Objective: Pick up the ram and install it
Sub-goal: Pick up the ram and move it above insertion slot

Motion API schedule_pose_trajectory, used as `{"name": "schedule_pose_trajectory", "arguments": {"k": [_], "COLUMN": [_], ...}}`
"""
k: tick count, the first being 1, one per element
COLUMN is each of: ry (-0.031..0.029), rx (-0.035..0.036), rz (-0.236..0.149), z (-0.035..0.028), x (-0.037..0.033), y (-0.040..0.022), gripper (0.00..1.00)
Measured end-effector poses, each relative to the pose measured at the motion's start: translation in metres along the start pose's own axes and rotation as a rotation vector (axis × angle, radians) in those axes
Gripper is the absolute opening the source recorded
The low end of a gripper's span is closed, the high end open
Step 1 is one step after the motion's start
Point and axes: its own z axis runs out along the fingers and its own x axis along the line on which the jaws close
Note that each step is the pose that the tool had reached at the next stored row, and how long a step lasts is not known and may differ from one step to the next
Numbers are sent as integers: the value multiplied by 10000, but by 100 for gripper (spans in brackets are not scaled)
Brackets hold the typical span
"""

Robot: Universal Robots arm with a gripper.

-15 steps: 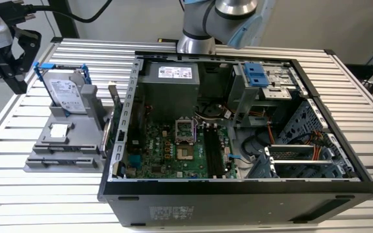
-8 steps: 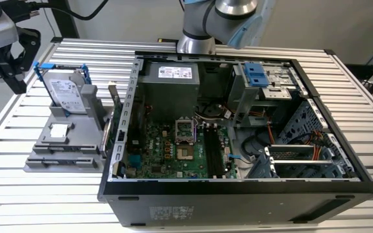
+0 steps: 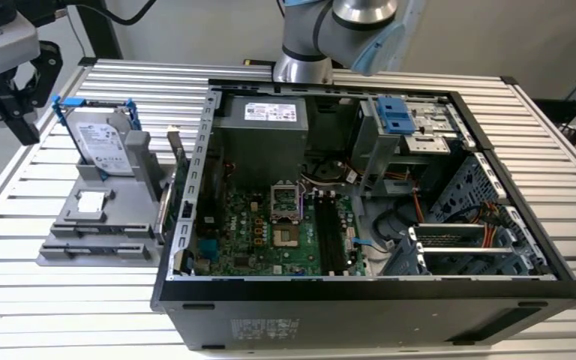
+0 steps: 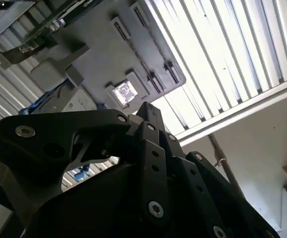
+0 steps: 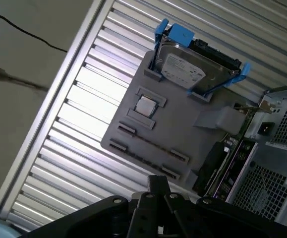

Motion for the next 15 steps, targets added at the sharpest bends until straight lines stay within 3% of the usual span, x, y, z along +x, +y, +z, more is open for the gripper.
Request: {"name": "schedule_pose_trajectory", "arguments": {"k": [15], "ry": [137], "rx": [-43], "rz": [-2597], "z": [-5], "x": [1], "y": [1], "gripper": [0]}}
